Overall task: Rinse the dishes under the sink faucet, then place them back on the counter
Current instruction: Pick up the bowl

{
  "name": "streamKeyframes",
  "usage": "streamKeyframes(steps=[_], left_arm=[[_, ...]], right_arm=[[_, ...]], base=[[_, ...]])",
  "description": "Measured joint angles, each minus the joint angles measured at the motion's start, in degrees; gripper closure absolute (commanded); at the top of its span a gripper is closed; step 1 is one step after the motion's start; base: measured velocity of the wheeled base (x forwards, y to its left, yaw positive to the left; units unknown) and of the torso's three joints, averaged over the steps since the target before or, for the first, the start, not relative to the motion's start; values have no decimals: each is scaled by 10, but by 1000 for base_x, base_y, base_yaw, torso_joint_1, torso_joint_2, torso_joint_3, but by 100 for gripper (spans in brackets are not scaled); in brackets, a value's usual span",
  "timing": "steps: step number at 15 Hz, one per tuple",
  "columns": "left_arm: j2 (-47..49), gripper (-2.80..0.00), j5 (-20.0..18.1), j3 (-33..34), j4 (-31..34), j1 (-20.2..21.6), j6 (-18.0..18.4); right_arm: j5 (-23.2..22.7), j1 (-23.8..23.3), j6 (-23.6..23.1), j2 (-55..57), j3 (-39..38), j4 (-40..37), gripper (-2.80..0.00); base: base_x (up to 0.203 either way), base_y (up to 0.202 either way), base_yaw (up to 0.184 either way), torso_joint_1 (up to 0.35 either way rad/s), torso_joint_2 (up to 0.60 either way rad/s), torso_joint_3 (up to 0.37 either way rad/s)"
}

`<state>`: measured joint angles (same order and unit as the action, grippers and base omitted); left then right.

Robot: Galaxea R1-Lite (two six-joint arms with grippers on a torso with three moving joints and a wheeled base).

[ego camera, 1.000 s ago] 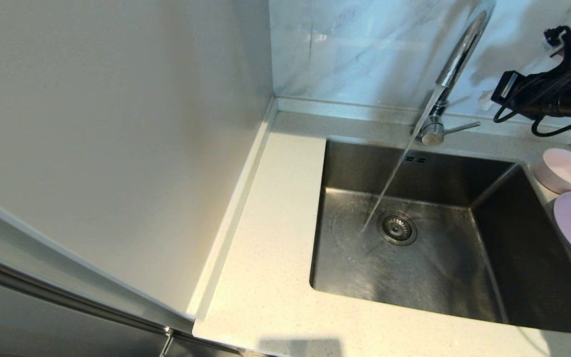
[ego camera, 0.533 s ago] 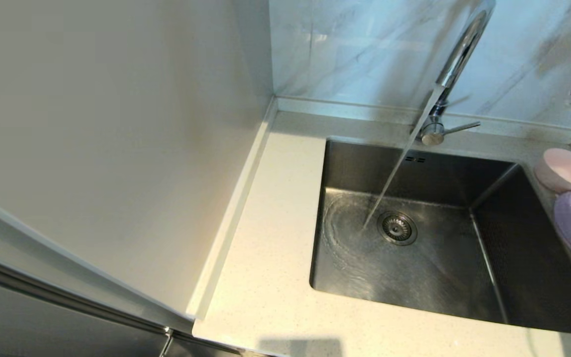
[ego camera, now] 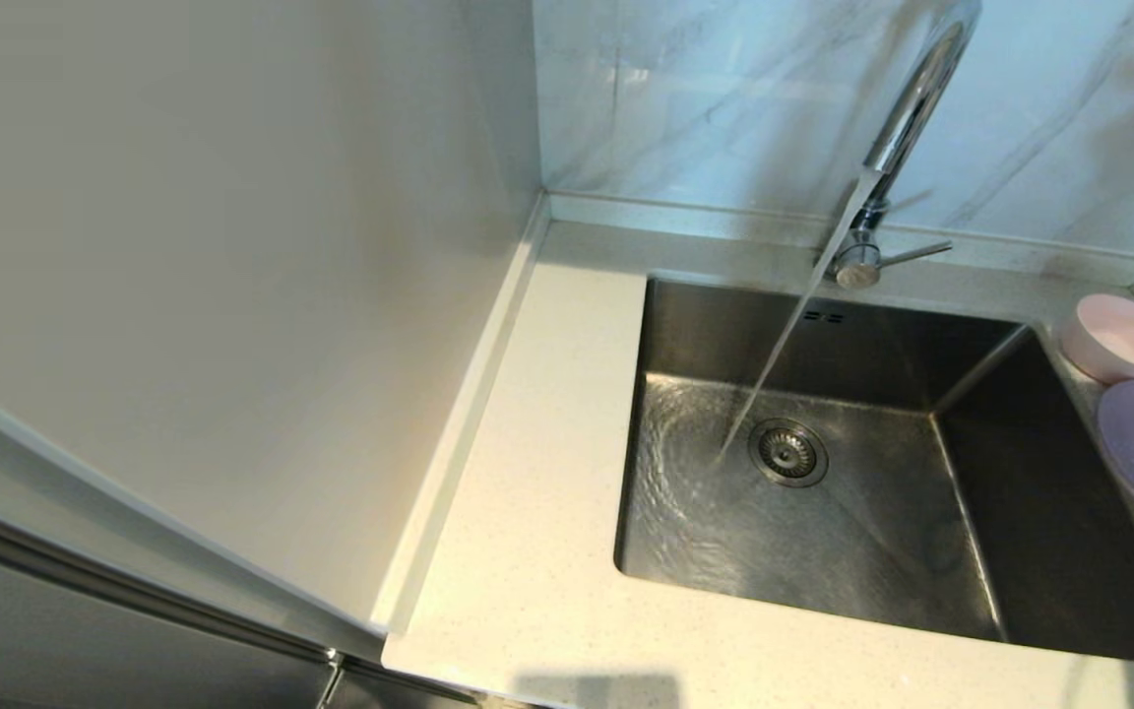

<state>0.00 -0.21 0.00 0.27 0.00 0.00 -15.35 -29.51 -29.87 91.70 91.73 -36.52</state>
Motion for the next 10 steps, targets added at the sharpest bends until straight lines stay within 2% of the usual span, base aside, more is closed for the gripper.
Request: streamKeyframes(steps=[1,4,6,8,10], left_arm=[[0,0,0,0,0,0,0],[0,0,0,0,0,0,0],[0,0,0,0,0,0,0],[0,0,0,0,0,0,0],[0,0,0,0,0,0,0]], right_arm=[[1,0,-7,-3,-4,1,-280],[8,2,-6,-7,-7,7,-280],[32,11,2,-9,-6,5,-280],[96,38,52,-10,2,-15,-280],[170,83,142,-7,29,-62,-280]], base=[[0,0,0,0,0,0],[0,0,0,0,0,0],[0,0,0,0,0,0],[0,0,0,0,0,0],[0,0,0,0,0,0]])
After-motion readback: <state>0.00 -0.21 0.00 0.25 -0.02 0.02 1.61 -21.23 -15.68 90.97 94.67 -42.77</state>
